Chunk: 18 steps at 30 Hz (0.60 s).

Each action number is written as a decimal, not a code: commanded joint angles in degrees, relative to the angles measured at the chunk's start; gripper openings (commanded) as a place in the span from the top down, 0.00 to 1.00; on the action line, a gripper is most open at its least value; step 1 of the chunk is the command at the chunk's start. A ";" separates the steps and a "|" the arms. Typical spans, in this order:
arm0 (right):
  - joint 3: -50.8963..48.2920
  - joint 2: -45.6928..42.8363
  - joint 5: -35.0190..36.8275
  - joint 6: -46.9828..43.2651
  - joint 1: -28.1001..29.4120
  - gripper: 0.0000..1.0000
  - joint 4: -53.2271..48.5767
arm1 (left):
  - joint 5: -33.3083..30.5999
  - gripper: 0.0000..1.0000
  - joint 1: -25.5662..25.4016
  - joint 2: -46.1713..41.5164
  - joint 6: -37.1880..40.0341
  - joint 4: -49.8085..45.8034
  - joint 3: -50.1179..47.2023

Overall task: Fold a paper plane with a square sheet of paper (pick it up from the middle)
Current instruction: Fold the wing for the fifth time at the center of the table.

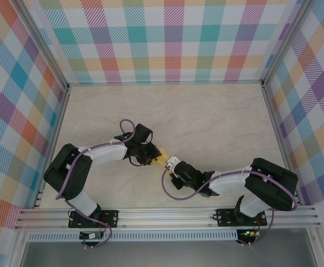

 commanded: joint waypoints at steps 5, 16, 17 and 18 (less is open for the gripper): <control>1.13 -2.54 -9.96 9.40 -4.18 1.00 -0.78 | -9.43 0.51 0.90 -8.82 2.58 -10.46 0.67; 2.07 -1.04 -29.70 17.51 -13.60 1.00 0.39 | -16.22 0.43 0.91 -19.56 3.25 -13.05 -3.18; 2.35 -0.56 -30.39 17.85 -13.78 1.00 0.61 | -16.15 0.43 0.91 -19.69 3.39 -13.01 -3.33; 2.59 -0.12 -30.92 18.38 -13.98 1.00 0.72 | -16.18 0.43 0.90 -19.68 3.37 -13.11 -3.43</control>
